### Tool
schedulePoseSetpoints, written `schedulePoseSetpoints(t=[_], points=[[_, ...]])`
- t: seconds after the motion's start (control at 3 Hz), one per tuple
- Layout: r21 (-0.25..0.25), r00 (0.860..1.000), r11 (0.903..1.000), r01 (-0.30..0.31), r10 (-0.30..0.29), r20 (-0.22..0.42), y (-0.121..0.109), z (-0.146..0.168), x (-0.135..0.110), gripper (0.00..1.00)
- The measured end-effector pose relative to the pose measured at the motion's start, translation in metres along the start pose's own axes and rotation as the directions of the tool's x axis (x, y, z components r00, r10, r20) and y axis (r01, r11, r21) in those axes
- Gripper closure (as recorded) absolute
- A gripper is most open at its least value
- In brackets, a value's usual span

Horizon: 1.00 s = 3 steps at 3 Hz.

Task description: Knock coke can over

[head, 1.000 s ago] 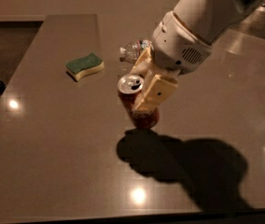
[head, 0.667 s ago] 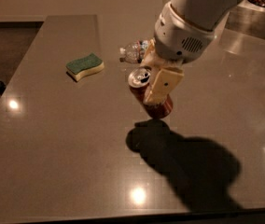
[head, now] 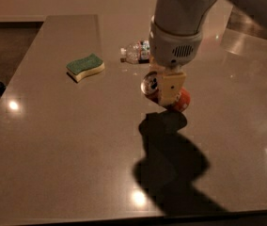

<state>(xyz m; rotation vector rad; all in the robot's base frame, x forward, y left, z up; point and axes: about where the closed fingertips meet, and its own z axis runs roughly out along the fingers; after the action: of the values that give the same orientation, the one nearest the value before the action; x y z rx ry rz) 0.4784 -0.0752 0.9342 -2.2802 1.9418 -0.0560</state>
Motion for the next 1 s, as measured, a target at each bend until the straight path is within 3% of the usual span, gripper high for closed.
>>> schedulePoseSetpoints(t=[0.67, 1.0], points=[[-0.036, 0.987, 0.9967, 0.072, -0.077, -0.14, -0.003, 0.031, 0.005, 0.53], [-0.062, 0.982, 0.9942, 0.088, -0.097, -0.16, -0.001, 0.043, 0.002, 0.3]])
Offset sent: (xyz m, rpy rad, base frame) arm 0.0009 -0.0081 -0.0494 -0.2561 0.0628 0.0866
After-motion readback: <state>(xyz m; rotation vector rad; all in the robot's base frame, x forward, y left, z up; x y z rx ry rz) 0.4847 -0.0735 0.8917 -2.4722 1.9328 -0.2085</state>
